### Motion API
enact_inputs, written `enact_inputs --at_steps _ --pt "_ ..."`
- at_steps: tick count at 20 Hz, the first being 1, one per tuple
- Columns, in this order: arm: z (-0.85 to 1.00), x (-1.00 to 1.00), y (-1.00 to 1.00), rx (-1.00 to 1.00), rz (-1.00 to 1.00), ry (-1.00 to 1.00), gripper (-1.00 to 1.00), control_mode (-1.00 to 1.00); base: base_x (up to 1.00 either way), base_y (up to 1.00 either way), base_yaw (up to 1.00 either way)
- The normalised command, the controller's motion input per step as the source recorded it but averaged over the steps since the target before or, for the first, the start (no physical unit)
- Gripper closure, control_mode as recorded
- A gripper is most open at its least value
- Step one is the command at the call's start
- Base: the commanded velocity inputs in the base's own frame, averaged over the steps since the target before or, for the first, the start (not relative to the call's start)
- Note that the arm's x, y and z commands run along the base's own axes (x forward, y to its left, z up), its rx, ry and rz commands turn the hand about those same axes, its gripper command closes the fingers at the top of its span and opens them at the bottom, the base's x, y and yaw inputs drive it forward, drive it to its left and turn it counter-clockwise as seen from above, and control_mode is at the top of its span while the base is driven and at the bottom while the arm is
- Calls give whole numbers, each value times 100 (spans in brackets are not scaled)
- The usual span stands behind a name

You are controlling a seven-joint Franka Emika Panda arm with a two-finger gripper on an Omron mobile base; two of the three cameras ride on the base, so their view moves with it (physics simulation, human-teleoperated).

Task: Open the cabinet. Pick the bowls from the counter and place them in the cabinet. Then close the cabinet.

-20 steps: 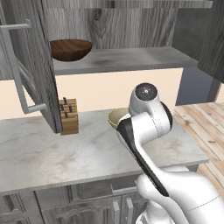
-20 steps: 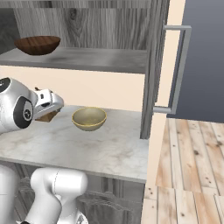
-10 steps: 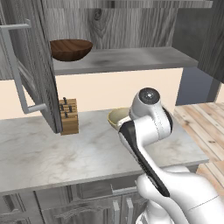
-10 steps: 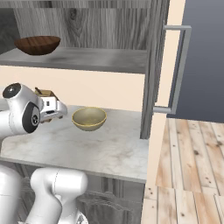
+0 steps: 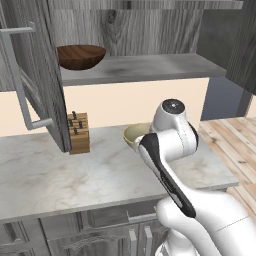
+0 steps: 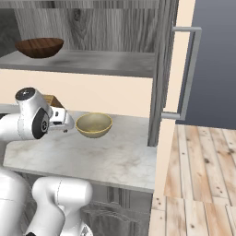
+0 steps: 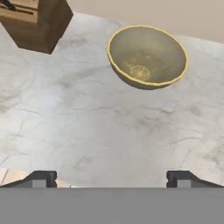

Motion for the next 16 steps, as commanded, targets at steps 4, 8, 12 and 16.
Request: enact_inputs --at_steps 4,8,12,16 --pt "-25 11 0 1 -1 7 -100 -100 0 0 0" --pt "-39 13 0 0 0 0 -100 -100 0 0 0" --pt "-38 12 0 0 0 0 -100 -100 0 0 0" --pt "-4 15 0 0 -2 0 -100 -100 0 0 0"
